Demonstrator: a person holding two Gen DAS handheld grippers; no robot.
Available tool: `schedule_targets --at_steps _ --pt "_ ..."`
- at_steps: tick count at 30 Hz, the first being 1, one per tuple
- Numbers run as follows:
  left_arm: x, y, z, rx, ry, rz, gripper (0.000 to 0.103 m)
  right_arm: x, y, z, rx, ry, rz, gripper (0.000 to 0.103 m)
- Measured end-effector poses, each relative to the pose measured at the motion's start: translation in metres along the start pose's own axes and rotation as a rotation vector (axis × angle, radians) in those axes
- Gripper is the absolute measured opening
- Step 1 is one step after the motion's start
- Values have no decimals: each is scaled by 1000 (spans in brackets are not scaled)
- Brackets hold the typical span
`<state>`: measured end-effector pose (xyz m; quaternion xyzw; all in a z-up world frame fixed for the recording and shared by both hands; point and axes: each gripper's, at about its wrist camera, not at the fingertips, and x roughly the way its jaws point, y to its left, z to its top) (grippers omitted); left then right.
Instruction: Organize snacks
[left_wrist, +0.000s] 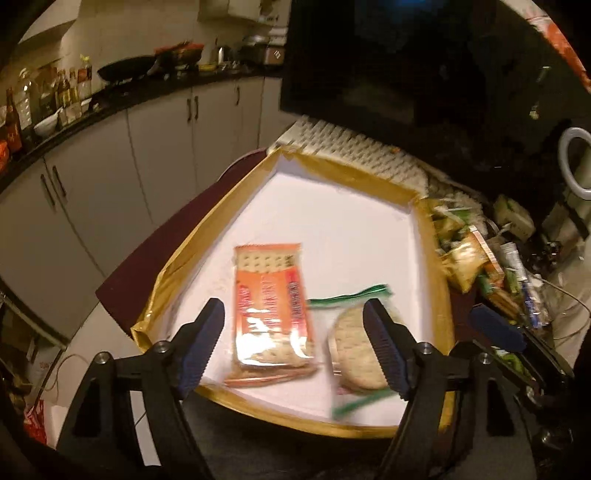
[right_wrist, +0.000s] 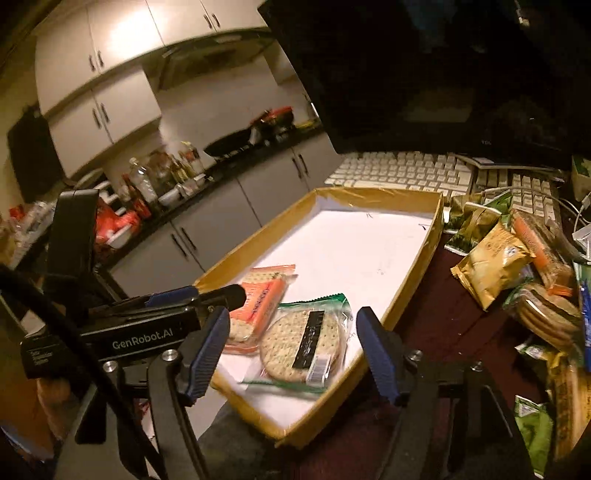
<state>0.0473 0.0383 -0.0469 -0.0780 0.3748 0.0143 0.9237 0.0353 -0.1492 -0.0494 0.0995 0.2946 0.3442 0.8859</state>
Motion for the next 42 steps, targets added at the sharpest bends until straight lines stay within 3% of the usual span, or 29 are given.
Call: schedule_targets --at_steps 3,8,12,16,27,31,42 --pt "-17 -19 -3 18 -49 -71 83 -22 -13 -1 3 -26 -27 76" --pt "-31 -60 -11 110 -58 -170 86 -65 -52 -1 82 -65 -60 76" --pt "-29 -96 -22 169 -81 -96 87 -76 -72 4 94 -87 -167 76" --pt "-19 -119 -33 226 -69 -8 87 -80 -93 4 168 -85 -206 76" --pt "-19 -131 -40 286 -61 0 87 -101 -120 3 176 -80 -285 76" --pt "-23 -137 -42 298 -75 -29 87 -106 -134 2 192 -59 -333 77" --pt "-28 -148 -50 349 -78 -79 87 -119 -187 -6 389 -67 -452 79"
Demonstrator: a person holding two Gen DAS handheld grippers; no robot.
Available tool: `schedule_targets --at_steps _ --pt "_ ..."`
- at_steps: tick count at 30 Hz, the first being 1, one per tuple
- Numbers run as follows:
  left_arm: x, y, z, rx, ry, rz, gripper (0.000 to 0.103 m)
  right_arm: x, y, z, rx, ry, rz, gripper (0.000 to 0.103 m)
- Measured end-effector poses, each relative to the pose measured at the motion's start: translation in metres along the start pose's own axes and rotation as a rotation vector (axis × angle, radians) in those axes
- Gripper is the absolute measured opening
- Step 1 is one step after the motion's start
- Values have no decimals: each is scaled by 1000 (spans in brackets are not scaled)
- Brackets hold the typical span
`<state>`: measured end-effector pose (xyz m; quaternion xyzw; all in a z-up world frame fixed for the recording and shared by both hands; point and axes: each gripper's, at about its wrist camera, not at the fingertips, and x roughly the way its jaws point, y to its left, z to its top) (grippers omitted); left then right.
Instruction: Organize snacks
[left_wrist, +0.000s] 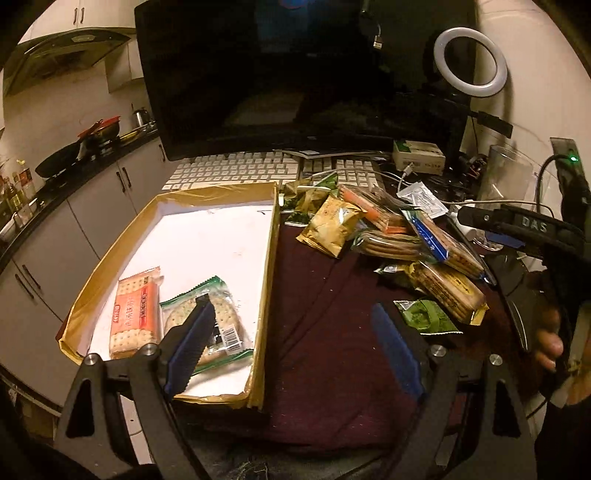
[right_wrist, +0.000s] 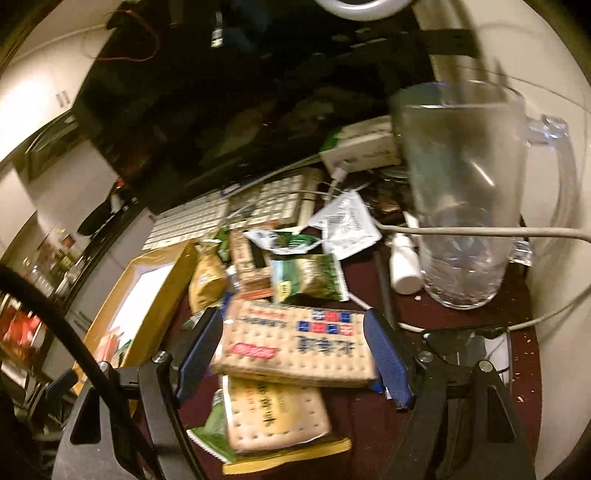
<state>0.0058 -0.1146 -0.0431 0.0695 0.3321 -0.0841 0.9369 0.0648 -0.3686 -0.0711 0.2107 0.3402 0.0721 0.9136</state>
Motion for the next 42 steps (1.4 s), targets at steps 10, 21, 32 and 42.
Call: schedule_targets --at_steps 10,21,32,42 --pt "1 -5 -3 15 8 -23 87 16 7 -11 112 89 142 83" --pt "3 -16 -7 57 14 -51 87 15 9 -1 23 70 70 84" --pt "5 -17 -10 59 21 -59 87 37 -22 1 215 169 156 84" --pt "6 -18 -10 64 25 -65 87 13 36 -8 -14 141 129 84"
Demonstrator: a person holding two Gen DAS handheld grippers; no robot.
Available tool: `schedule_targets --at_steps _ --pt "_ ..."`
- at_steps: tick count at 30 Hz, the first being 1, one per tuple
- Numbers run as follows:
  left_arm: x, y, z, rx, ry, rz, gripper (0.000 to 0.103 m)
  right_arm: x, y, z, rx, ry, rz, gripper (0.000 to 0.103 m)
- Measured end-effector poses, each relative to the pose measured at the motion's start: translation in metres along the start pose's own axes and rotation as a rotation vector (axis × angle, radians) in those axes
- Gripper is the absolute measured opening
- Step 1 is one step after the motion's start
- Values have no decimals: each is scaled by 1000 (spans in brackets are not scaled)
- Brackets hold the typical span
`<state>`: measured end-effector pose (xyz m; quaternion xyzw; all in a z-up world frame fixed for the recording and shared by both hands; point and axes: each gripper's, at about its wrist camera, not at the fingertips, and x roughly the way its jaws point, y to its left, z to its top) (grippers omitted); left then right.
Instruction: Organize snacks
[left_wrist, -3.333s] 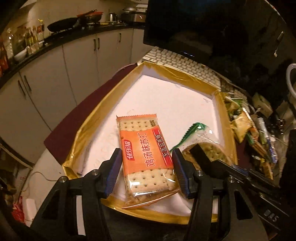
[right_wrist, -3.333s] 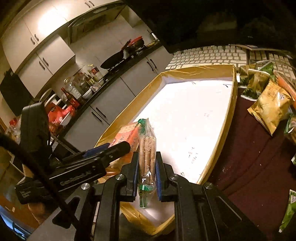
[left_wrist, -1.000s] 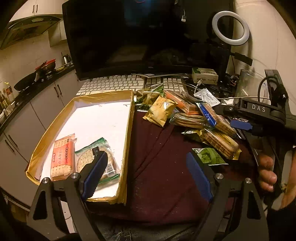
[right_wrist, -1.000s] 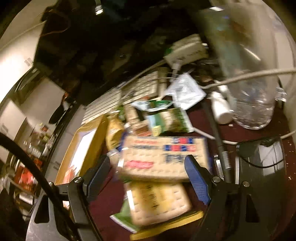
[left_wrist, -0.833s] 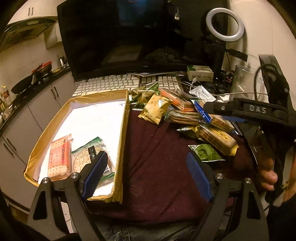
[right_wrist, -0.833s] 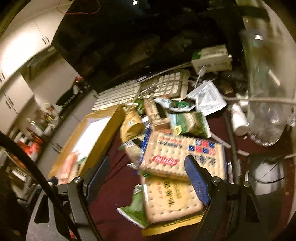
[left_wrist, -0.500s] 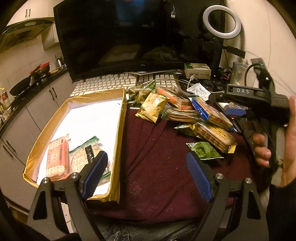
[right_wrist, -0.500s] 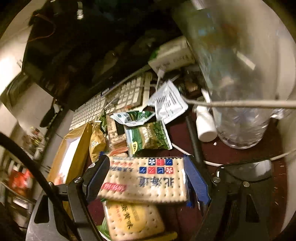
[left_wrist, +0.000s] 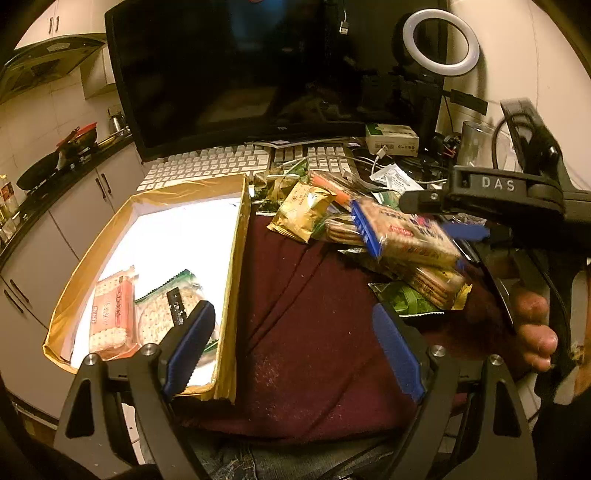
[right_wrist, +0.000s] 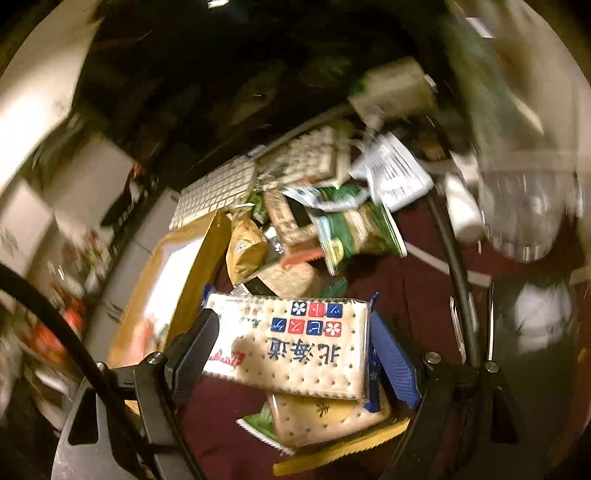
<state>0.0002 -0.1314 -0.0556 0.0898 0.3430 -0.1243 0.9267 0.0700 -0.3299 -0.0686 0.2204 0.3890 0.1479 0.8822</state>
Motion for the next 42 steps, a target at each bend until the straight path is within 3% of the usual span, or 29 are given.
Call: schedule_targets --at_steps 3,5,7,11,16,23,26,28,31,35,39,42 --pt "1 0 0 -1 3 -4 87 0 3 2 -64 -4 59 84" --pt "2 0 -1 -6 12 -10 87 -1 0 4 -38 -3 72 84" --pt "3 0 -1 -6 14 -7 87 -8 -3 4 -12 -65 9 84" --pt "3 1 -1 -9 12 -4 87 -19 12 3 -12 -87 -128 84" --pt "2 2 -2 -11 10 -1 87 -19 19 2 -20 18 -106 82" --pt "2 2 -1 -8 15 -10 87 10 1 -2 3 67 -160 82" --pt "5 -7 1 30 28 -79 87 13 -7 0 -1 38 -175 83" --pt "15 -24 4 109 75 -173 87 13 -15 0 9 20 -149 85" --pt "39 -48 8 188 154 -235 87 13 -17 1 -5 25 -137 88" --pt "62 -71 9 268 187 -251 87 15 -19 1 -14 16 -136 92" --pt "69 -80 9 284 181 -289 87 14 -22 1 -3 3 -121 94" --pt "73 -82 11 257 176 -304 82 13 -23 0 0 -7 -120 94"
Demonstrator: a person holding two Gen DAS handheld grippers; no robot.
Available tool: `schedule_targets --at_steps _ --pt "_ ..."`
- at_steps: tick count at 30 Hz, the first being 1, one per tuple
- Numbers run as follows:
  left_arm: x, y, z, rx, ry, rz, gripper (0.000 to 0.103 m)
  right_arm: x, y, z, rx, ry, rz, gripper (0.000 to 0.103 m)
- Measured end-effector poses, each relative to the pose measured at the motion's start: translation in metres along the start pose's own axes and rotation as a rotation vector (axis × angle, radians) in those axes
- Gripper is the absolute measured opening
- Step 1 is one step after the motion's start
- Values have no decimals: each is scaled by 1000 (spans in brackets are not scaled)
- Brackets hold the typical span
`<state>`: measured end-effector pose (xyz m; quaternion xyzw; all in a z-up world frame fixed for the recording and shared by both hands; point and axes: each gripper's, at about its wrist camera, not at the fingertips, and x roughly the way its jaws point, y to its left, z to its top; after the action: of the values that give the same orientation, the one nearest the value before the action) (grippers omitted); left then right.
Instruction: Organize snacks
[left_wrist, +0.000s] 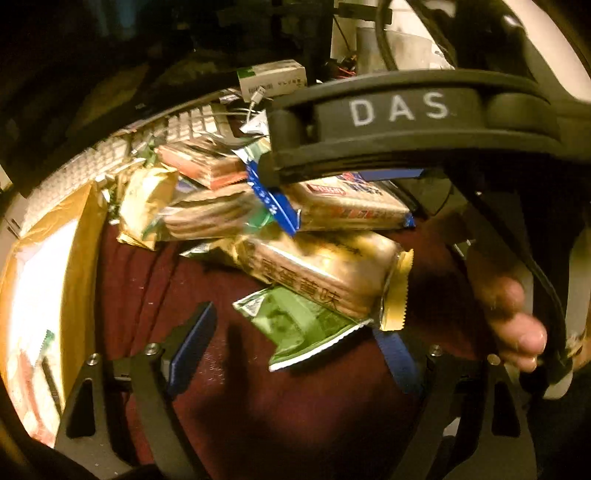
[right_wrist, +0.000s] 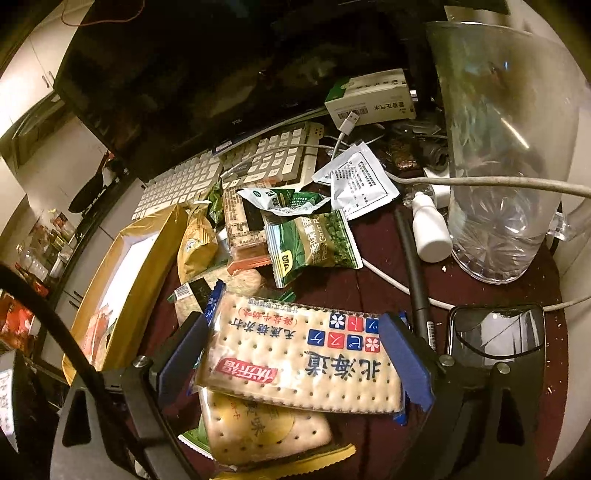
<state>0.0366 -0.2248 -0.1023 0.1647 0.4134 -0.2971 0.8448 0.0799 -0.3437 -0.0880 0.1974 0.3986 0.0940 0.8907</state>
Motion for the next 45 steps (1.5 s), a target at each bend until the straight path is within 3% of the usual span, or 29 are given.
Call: schedule_targets --at_steps 2,5,6,7,9,14,20,24,25,31,33,38,41,42,45 --pt "4 1 3 -21 14 -46 81 -1 0 0 5 -1 -2 94" --pt "6 3 5 -32 12 -34 81 -3 -2 0 31 -2 9 94" --pt "8 5 5 -43 19 -20 78 -4 -3 1 40 -2 11 94" --pt "9 8 3 -57 27 -16 61 -6 -4 1 49 -5 11 94" --pt "4 15 0 -80 19 -2 54 -10 -4 2 54 -20 6 94" --pt "-9 42 -12 -178 6 19 54 -10 -8 4 88 -20 -29 94" --pt "-50 70 -32 -325 -117 -1 54 -4 11 -4 39 -2 -12 97" --pt "-63 80 -33 -385 -173 -14 54 11 30 -14 -107 9 -167 100" --pt "-66 81 -32 -393 -184 -11 54 11 29 -14 -110 2 -168 100" --pt "-84 84 -36 -421 -230 -13 54 4 21 -10 -60 -22 -121 90" --pt "-87 85 -36 -424 -237 -15 54 0 28 -12 -85 -41 -117 77" --pt "-94 87 -37 -431 -255 -16 54 -4 34 -13 -123 -76 -94 64" --pt "-96 88 -37 -432 -259 -18 54 -6 32 -9 -143 -83 -21 67" --pt "-96 87 -37 -431 -259 -17 54 -3 28 -6 -139 -62 0 78" --pt "-96 87 -38 -432 -257 -23 54 -5 15 5 -83 -66 37 83"
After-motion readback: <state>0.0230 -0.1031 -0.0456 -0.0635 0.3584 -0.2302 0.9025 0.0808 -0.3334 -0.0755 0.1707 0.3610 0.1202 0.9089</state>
